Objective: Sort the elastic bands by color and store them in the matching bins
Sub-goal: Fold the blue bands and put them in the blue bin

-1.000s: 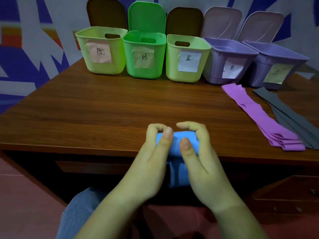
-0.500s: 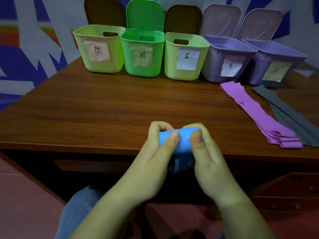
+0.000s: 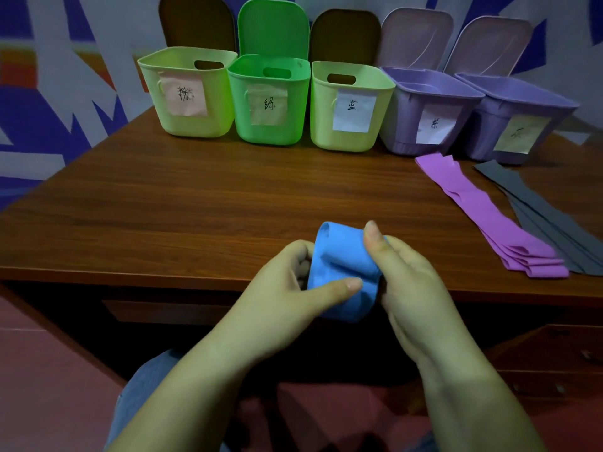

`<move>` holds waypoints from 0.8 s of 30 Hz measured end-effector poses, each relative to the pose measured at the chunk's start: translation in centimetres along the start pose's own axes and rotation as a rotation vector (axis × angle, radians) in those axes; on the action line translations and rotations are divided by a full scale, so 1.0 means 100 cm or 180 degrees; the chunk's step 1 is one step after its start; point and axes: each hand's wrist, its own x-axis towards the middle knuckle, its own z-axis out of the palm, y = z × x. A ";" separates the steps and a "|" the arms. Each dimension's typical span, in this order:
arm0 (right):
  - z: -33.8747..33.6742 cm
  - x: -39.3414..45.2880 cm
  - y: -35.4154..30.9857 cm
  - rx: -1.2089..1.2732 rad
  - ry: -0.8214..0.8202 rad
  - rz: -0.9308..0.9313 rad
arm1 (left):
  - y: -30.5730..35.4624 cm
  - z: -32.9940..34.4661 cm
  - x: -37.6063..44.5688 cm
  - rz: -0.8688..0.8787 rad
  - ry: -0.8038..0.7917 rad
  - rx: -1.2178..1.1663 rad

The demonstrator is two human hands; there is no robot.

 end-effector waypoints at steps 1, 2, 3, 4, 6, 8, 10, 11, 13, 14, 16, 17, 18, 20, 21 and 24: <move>-0.003 0.003 0.003 0.0070 -0.0028 0.0053 | -0.001 0.000 0.000 0.0102 -0.0009 0.0064; -0.004 0.004 0.002 0.0039 0.0028 0.0092 | -0.002 0.000 0.002 0.0125 0.0020 0.0009; -0.004 0.005 -0.001 0.0035 0.0036 0.0120 | -0.002 -0.001 0.004 0.0144 0.0072 -0.0109; -0.004 0.005 -0.004 -0.0069 0.0010 0.0145 | 0.002 -0.002 0.007 0.0202 0.0099 -0.0199; -0.008 0.007 -0.009 -0.0289 -0.0077 0.0251 | 0.009 -0.005 0.012 0.0375 -0.0011 -0.0118; -0.009 0.009 -0.013 -0.0309 -0.0141 0.0327 | 0.018 -0.007 0.017 0.0481 -0.0178 0.0076; -0.010 0.014 -0.013 -0.0301 -0.0036 0.0302 | 0.023 -0.007 0.022 0.0506 -0.0148 0.0075; -0.009 0.015 -0.011 -0.0177 -0.0029 0.0280 | 0.024 -0.006 0.025 0.0486 -0.0082 0.0019; -0.008 0.017 -0.008 0.0192 -0.0092 0.0394 | 0.024 -0.005 0.034 0.0344 0.0106 -0.0121; -0.008 0.016 -0.006 0.0236 -0.0168 0.0493 | 0.023 -0.007 0.040 0.0206 0.0164 -0.0260; -0.010 0.014 0.001 0.0084 -0.0121 0.0541 | 0.020 -0.010 0.053 -0.0099 0.0190 -0.0613; -0.011 0.015 0.006 -0.0054 -0.0039 0.0478 | 0.019 -0.012 0.059 -0.0213 0.0180 -0.0746; -0.012 0.015 0.011 -0.0259 0.0079 0.0393 | 0.018 -0.014 0.065 -0.0309 0.0176 -0.0826; -0.015 0.016 0.018 -0.0911 0.0421 0.0172 | 0.015 -0.016 0.077 -0.0424 0.0217 -0.0919; -0.018 0.018 0.022 -0.1272 0.0602 0.0002 | 0.014 -0.016 0.081 -0.0459 0.0255 -0.0931; -0.022 0.017 0.027 -0.2333 0.0909 -0.0603 | 0.007 -0.019 0.091 -0.0540 0.0340 -0.0848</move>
